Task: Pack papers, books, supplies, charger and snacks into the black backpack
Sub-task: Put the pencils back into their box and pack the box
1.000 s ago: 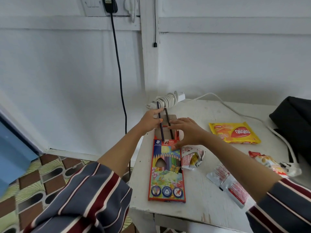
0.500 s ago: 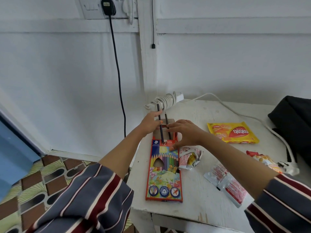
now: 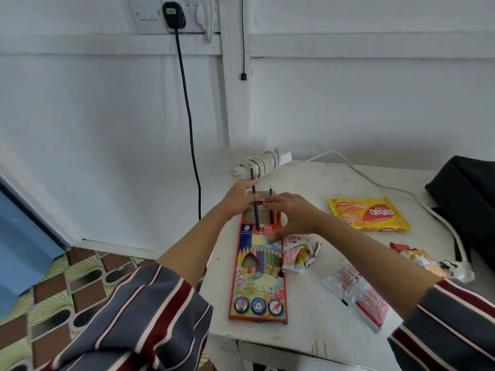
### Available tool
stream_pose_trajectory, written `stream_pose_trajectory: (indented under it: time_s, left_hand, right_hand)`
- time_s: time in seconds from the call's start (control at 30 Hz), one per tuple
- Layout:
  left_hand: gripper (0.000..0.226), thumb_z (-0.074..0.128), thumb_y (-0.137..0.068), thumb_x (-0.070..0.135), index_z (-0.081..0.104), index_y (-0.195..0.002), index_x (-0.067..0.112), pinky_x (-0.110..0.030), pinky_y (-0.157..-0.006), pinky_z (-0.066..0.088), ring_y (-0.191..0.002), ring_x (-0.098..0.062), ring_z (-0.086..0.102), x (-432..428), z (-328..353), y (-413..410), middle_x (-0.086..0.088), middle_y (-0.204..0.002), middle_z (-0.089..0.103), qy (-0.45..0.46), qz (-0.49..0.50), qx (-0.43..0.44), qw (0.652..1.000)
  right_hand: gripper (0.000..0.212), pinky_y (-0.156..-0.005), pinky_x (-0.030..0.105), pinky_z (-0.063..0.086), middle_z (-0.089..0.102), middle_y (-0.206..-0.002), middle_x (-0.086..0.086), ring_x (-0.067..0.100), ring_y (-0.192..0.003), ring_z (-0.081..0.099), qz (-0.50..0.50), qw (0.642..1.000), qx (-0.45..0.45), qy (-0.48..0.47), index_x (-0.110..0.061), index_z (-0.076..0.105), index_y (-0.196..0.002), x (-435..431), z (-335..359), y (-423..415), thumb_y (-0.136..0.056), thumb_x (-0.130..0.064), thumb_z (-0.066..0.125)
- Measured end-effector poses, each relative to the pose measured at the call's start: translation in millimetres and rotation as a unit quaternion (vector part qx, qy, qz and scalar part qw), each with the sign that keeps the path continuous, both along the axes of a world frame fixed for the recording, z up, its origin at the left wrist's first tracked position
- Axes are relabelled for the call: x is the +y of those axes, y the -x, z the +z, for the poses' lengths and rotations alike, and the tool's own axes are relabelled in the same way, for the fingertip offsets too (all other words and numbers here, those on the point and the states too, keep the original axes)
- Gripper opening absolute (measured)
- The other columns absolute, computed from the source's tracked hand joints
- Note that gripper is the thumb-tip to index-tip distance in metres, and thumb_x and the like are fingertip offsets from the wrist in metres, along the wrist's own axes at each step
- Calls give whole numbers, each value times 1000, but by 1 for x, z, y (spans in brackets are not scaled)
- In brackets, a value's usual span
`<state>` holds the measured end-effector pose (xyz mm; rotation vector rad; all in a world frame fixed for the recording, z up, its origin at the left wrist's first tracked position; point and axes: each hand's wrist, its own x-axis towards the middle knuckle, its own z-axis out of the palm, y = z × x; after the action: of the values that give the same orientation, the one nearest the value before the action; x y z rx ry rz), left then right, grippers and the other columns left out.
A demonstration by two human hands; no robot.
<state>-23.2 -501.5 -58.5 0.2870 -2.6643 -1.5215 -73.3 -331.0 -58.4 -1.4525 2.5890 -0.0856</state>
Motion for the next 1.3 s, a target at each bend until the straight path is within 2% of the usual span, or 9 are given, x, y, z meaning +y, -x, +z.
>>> stream_pose_trajectory:
  time_s: [0.1, 0.23, 0.33, 0.43, 0.6, 0.77, 0.9, 1.2, 1.3]
  left_hand:
    - [53, 47, -94, 3, 33, -144, 13, -7, -77, 41, -108, -11, 53, 1, 1, 0, -8, -151, 30, 19, -1, 3, 1000]
    - [54, 50, -93, 2, 34, -143, 13, -22, -89, 45, -127, -22, 43, 0, 5, 1, -8, -151, 29, 15, 18, 20, 1000]
    - [54, 50, -92, -2, 34, -143, 9, -9, -84, 40, -133, -22, 36, 1, 8, 3, -8, -151, 30, 20, 25, 40, 999]
    - [55, 49, -92, -3, 34, -143, 8, -3, -80, 35, -135, -21, 34, 3, 9, 7, -8, -150, 31, 26, 33, 63, 997]
    - [55, 50, -91, -5, 35, -142, 8, 0, -79, 30, -133, -23, 36, 6, 7, 12, -9, -148, 33, 37, 56, 84, 994]
    - [57, 58, -89, 5, 37, -141, 11, -31, -102, 40, -125, -29, 47, 12, -1, 13, -12, -147, 37, 78, 41, 28, 996]
    - [56, 60, -90, 16, 38, -141, 9, -33, -109, 27, -135, -27, 35, 14, -5, 15, -11, -148, 35, 126, 13, -9, 992]
    - [35, 58, -90, 25, 61, -122, 12, -22, -77, 36, -98, -22, 58, 12, -9, 10, -13, -111, 66, 181, -78, -27, 980]
    - [41, 58, -91, 24, 54, -131, 19, -22, -85, 35, -109, -21, 55, 9, -10, 7, -8, -121, 62, 194, -104, -32, 975]
  right_hand:
    - [88, -115, 39, 9, 27, -153, 1, 19, -142, 20, -7, 1000, -18, -18, -18, 31, -145, 0, 2, -1, -75, -60, 63]
    - [73, -110, 32, 17, 51, -137, 4, 20, -128, 42, 4, 999, -18, 39, -16, 49, -134, -1, 8, -7, -74, -52, 70]
    - [90, -116, 37, 5, 32, -151, 3, 18, -141, 23, -11, 1000, -12, 22, -18, 31, -145, 0, 5, -7, -73, -58, 67]
    - [93, -116, 40, -5, 17, -156, 1, 14, -145, 9, -27, 999, -27, -29, -16, 22, -148, 1, 3, -5, -76, -60, 62]
    - [82, -116, 38, -1, 33, -151, 0, 13, -141, 24, -26, 999, -17, -20, -17, 38, -142, -3, 5, -6, -75, -59, 63]
    - [77, -115, 34, 5, 50, -140, 0, 14, -131, 41, -30, 999, -17, 19, -15, 48, -135, -2, 3, -6, -73, -57, 67]
    - [70, -114, 32, 7, 57, -132, 1, 15, -125, 48, -26, 999, -22, 41, -14, 55, -129, -1, 1, -7, -73, -53, 69]
    - [73, -102, 32, 29, 53, -130, 1, 19, -116, 49, -56, 991, -16, 116, -16, 56, -121, 1, -1, -9, -62, -52, 78]
    - [90, -112, 36, 19, 39, -146, 4, 20, -133, 35, -66, 995, -20, 78, -14, 41, -138, 0, 1, -9, -65, -54, 76]
